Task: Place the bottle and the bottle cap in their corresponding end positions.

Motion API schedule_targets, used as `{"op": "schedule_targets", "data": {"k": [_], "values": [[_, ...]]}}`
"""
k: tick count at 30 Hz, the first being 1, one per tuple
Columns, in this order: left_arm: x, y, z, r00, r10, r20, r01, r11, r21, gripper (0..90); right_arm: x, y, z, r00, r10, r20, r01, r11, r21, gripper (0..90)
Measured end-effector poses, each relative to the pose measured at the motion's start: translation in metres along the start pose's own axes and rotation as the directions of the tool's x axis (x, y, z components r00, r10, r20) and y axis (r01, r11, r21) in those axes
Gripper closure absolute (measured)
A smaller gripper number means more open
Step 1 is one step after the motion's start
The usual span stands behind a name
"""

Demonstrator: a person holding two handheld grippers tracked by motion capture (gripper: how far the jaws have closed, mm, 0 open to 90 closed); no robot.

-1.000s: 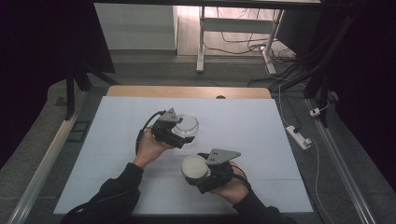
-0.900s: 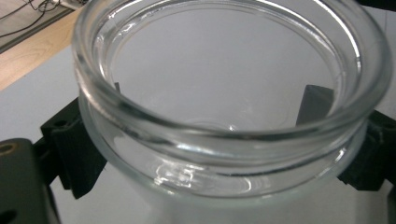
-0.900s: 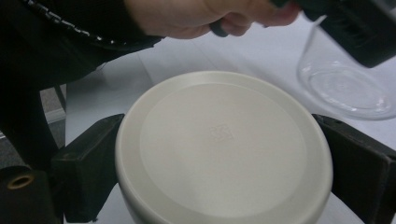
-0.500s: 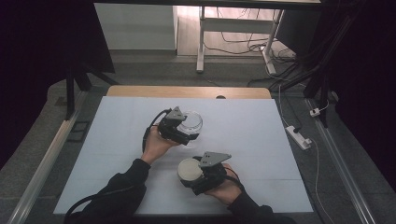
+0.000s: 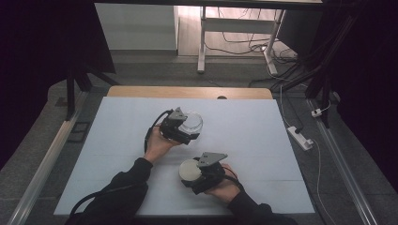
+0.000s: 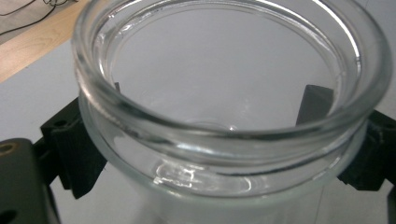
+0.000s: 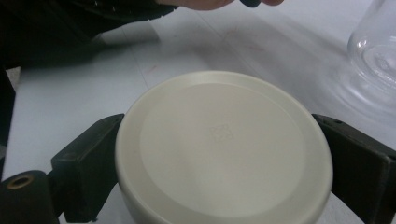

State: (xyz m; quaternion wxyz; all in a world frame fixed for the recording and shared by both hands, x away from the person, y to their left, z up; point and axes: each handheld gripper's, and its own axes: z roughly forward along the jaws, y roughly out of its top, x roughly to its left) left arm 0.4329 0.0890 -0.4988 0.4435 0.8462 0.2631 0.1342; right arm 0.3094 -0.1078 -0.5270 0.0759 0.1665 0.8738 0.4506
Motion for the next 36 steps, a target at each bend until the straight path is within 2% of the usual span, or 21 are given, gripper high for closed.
{"op": "schedule_targets", "data": {"k": [7,13,22,24,25,30,31,33,36], "values": [[0.004,-0.004,0.005,1.0,-0.007,-0.007,0.007,1.0,0.003,7.2,-0.001,-0.002,0.006,1.0,-0.004,-0.003,0.004,0.999,0.033,7.5],[0.006,-0.008,0.01,0.9999,-0.011,-0.006,0.011,0.9999,0.007,7.2,-0.003,-0.004,0.013,1.0,-0.001,-0.004,0.001,0.996,0.088,7.4],[0.005,-0.01,0.013,0.9999,0.015,-0.004,-0.015,0.9998,0.011,6.9,-0.002,-0.003,0.017,0.9998,-0.007,0.019,0.005,0.993,0.118,6.7],[0.005,-0.01,0.013,0.9998,0.017,-0.004,-0.017,0.9997,0.015,6.8,-0.002,-0.003,0.017,0.9997,-0.009,0.024,0.006,0.993,0.117,5.1],[0.006,-0.01,0.012,1.0,0.005,-0.002,-0.004,0.9998,0.021,6.7,-0.002,-0.003,0.016,0.9996,-0.006,0.026,0.003,0.993,0.114,3.7],[0.006,-0.01,0.011,0.9999,-0.008,-0.014,0.008,0.9997,0.024,4.7,-0.004,-0.003,0.015,0.9996,0.022,0.018,-0.024,0.994,0.109,0.5],[0.006,-0.008,0.009,0.9998,-0.016,-0.009,0.017,0.9992,0.036,3.4,-0.003,-0.003,0.014,0.9997,0.02,0.017,-0.021,0.994,0.106,0.4],[0.006,-0.007,0.006,0.9996,-0.026,0.004,0.026,0.9992,0.031,2.3,-0.003,-0.001,0.012,0.9997,0.02,0.014,-0.021,0.995,0.097,0.0],[0.006,-0.007,0.003,0.9994,-0.036,0.001,0.036,0.9988,0.033,1.3,-0.003,0.0,0.01,0.9996,0.026,0.013,-0.027,0.996,0.081,0.0]]}}
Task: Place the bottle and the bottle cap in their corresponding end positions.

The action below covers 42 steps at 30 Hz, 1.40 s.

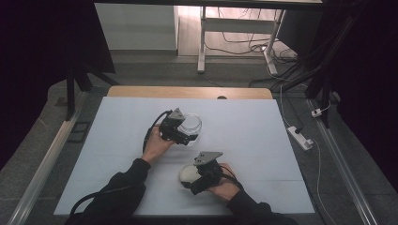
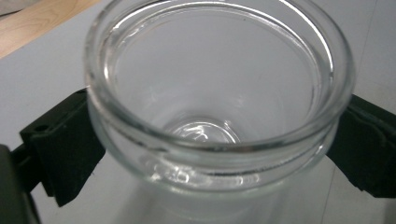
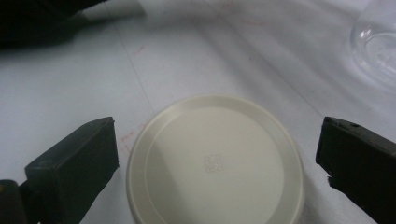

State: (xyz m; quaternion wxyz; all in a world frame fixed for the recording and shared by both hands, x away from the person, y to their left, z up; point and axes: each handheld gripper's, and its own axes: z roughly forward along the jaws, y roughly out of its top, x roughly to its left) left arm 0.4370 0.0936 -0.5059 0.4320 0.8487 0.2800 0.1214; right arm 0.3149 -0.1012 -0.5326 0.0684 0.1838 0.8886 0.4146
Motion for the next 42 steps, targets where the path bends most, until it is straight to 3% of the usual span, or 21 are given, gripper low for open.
{"op": "schedule_targets", "data": {"k": [4,15,33,42], "values": [[0.0,-0.002,-0.007,0.9999,-0.012,-0.006,0.012,0.9999,0.004,0.4,-0.001,0.001,-0.006,1.0,0.007,0.0,-0.007,1.0,-0.02,0.0],[-0.003,-0.008,-0.025,0.9989,-0.035,0.03,0.036,0.9992,-0.016,0.0,0.0,0.001,-0.021,0.9999,0.009,0.006,-0.009,0.999,-0.048,0.0],[-0.019,-0.022,-0.062,0.9981,-0.052,0.033,0.053,0.9981,-0.031,0.0,-0.004,-0.002,-0.044,0.9974,0.071,-0.015,-0.072,0.995,-0.063,0.0],[-0.029,-0.038,-0.08,0.9968,-0.068,0.043,0.07,0.9963,-0.049,0.0,-0.005,-0.008,-0.057,0.9953,0.09,0.035,-0.088,0.994,-0.065,0.0]]}}
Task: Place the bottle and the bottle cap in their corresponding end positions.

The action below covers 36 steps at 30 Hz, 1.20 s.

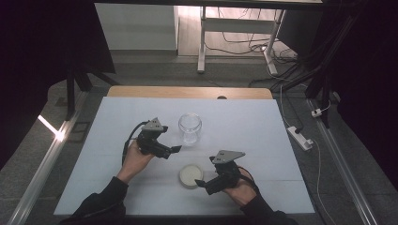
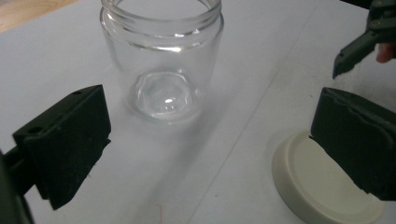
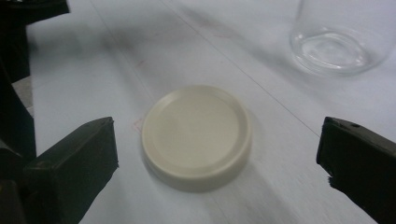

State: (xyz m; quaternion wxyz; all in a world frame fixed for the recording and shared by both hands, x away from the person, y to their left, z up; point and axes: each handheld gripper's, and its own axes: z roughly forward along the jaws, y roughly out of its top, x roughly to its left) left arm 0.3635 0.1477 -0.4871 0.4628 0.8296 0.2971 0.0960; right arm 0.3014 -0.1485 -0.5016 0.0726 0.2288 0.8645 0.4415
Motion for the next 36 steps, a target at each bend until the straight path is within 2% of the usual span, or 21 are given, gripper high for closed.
{"op": "schedule_targets", "data": {"k": [8,18,28,36], "values": [[-0.011,-0.014,-0.013,1.0,-0.005,0.002,0.005,0.9998,0.016,0.0,-0.005,-0.008,-0.016,0.9982,0.029,0.053,-0.029,1.0,0.005,0.0],[-0.023,-0.031,-0.035,0.9991,-0.041,-0.011,0.041,0.9989,0.021,0.0,-0.01,-0.017,-0.036,0.9932,0.056,0.102,-0.056,0.998,-0.011,0.0],[-0.035,-0.055,-0.059,0.9964,-0.08,-0.027,0.081,0.9965,0.02,0.0,-0.014,-0.03,-0.053,0.9867,0.066,0.148,-0.068,0.998,0.008,0.0],[-0.042,-0.075,-0.081,0.99,-0.12,-0.075,0.121,0.9925,0.015,0.0,-0.017,-0.041,-0.07,0.9769,0.101,0.188,-0.102,0.995,-0.007,0.0]]}}
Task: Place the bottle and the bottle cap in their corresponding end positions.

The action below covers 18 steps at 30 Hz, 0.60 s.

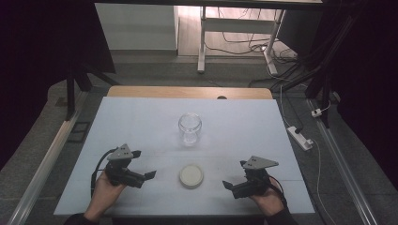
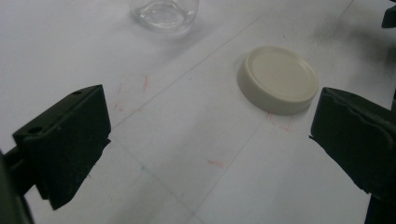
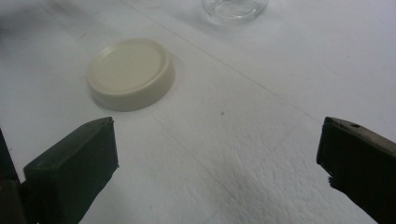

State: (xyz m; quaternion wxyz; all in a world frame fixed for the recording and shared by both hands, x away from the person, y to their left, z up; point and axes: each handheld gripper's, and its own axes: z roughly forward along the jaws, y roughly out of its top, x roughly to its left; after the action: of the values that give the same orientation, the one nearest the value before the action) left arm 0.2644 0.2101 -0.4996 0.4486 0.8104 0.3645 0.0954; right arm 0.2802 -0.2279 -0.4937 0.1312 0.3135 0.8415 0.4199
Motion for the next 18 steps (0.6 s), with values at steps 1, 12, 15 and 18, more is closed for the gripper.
{"op": "schedule_targets", "data": {"k": [1,12,15,18], "values": [[0.0,-0.003,-0.002,1.0,-0.006,-0.004,0.006,1.0,0.0,0.0,-0.001,-0.001,-0.002,1.0,0.005,0.006,-0.005,1.0,-0.001,0.0],[-0.002,-0.031,-0.029,0.9977,-0.054,-0.041,0.054,0.9985,0.005,0.0,-0.007,-0.016,-0.022,0.9961,0.041,0.079,-0.04,0.999,-0.01,0.0],[-0.003,-0.039,-0.036,0.9963,-0.066,-0.054,0.067,0.9977,0.01,0.0,-0.009,-0.02,-0.028,0.9942,0.047,0.097,-0.047,0.999,-0.006,0.0],[-0.003,-0.048,-0.042,0.9946,-0.075,-0.072,0.077,0.9968,0.021,0.0,-0.011,-0.024,-0.032,0.9923,0.057,0.11,-0.056,0.998,-0.008,0.0]]}}
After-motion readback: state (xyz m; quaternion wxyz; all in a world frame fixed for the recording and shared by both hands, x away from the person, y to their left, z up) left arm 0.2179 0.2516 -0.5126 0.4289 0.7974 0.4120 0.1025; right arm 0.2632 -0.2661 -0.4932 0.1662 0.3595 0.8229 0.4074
